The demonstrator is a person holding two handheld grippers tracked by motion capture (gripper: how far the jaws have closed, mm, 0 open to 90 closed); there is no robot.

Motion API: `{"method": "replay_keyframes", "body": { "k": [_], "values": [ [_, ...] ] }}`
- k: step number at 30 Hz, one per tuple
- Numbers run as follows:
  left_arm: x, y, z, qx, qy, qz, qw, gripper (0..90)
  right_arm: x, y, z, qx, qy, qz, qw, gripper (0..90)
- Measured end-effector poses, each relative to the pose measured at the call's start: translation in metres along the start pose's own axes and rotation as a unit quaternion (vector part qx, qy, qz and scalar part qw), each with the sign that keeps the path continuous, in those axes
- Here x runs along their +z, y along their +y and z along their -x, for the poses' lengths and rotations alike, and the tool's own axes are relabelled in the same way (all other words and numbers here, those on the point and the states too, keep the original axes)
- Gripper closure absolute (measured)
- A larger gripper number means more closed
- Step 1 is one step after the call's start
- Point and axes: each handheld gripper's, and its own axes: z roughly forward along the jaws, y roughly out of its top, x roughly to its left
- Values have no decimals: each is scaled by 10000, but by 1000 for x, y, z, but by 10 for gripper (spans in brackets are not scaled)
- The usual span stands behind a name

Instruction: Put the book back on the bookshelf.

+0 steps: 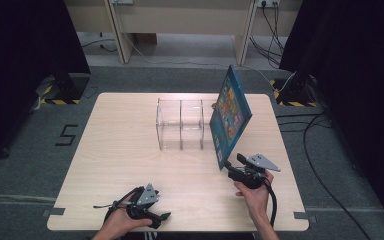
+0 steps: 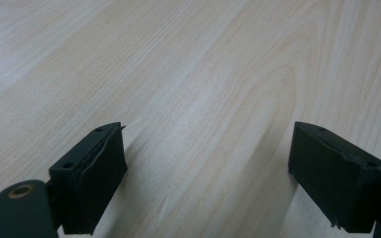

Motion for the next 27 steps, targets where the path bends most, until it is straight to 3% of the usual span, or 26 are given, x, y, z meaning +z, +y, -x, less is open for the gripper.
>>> {"method": "replay_keyframes", "body": {
  "k": [13, 18, 20, 23, 27],
  "values": [
    [0, 0, 0, 4, -5, -5, 10000, 136, -22, 0, 5, -45, 211, 66, 9997, 312],
    [0, 0, 0, 3, -7, -4, 10000, 135, -28, -1, 6, 11, 324, 129, 9994, 222],
    [0, 0, 0, 3, -9, -6, 10000, 135, -31, -2, 5, -109, 388, 120, 9991, 164],
    [0, 0, 0, -1, -8, -4, 10000, 136, -35, -4, 4, -297, 337, 84, 9990, 154],
    [0, 0, 0, 2, -12, -7, 10000, 136, -39, -5, 6, -260, 356, 62, 9990, 155]
  ]
}}
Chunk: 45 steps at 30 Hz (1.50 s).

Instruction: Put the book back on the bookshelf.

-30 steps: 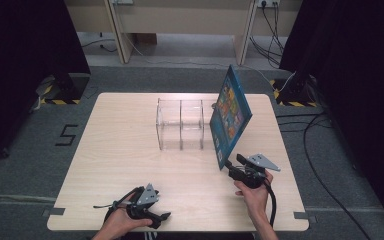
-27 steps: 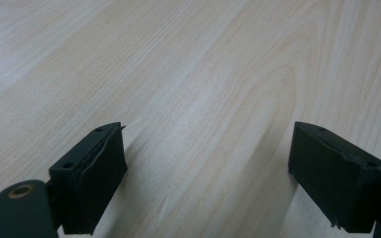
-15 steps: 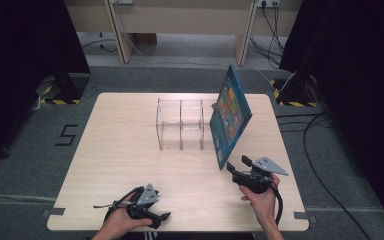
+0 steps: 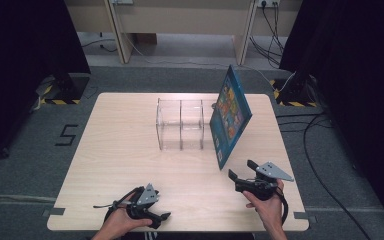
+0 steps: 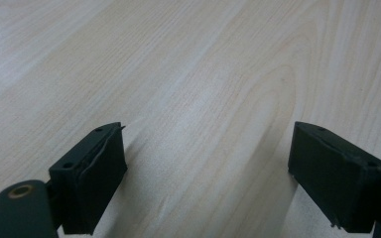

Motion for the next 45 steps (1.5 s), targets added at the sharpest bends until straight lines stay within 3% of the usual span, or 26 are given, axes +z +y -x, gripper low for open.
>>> {"method": "replay_keyframes", "body": {
  "k": [12, 45],
  "values": [
    [0, 0, 0, -3, 0, 2, 10000, 136, -15, -5, 5, 140, 38, -76, 9999, 157],
    [0, -1, 0, 16, -6, 6, 10000, 134, -35, -22, -1, -116, 107, -636, 9978, 158]
  ]
}}
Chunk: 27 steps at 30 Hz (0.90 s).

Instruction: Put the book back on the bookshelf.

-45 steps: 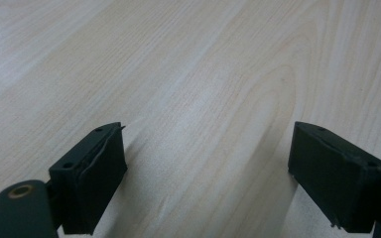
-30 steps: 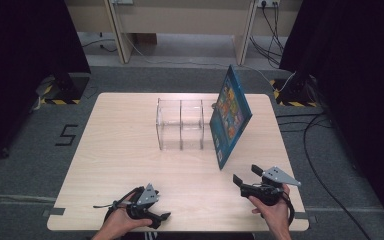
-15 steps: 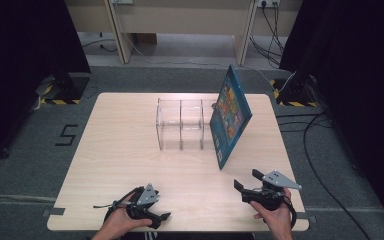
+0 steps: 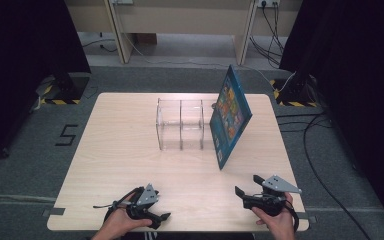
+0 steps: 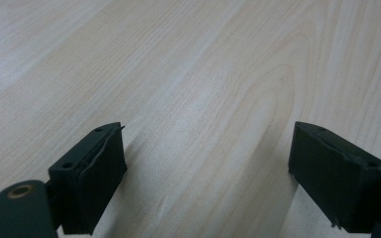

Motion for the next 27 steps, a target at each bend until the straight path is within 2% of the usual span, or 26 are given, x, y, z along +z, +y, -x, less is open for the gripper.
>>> {"method": "replay_keyframes", "body": {
  "k": [16, 19, 27],
  "values": [
    [2, -1, 1, 68, -71, 29, 9999, 78, -7, -10, -7, -284, 66, -283, 9992, 156],
    [2, -2, 2, 82, -80, 30, 9999, 62, -9, -13, -8, -387, 73, -434, 9983, 157],
    [3, -2, 3, 119, -114, 26, 9999, 28, -15, -19, -10, -449, 60, -594, 9972, 157]
  ]
}}
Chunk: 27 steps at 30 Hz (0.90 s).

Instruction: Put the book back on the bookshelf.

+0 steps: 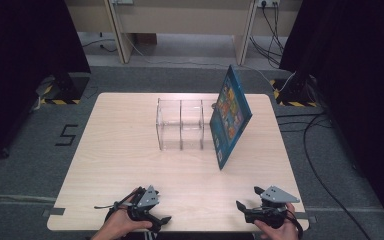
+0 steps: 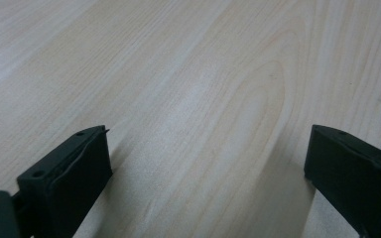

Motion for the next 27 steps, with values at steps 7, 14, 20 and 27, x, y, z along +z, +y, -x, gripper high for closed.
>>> {"method": "replay_keyframes", "body": {
  "k": [7, 14, 20, 27],
  "values": [
    [1, -1, 1, 32, -32, -6, 10000, 0, -6, -7, 0, -27, -30, -122, 9999, 157],
    [1, -1, 1, 38, -35, 22, 10000, 0, -9, -15, 0, -125, -46, -410, 9991, 157],
    [1, -2, 1, 38, -35, 35, 10000, 0, -10, -21, -1, -130, -53, -679, 9976, 157],
    [1, -2, 1, 40, -37, 39, 10000, 0, -9, -31, -1, -222, -205, -1105, 9934, 151]
  ]
}}
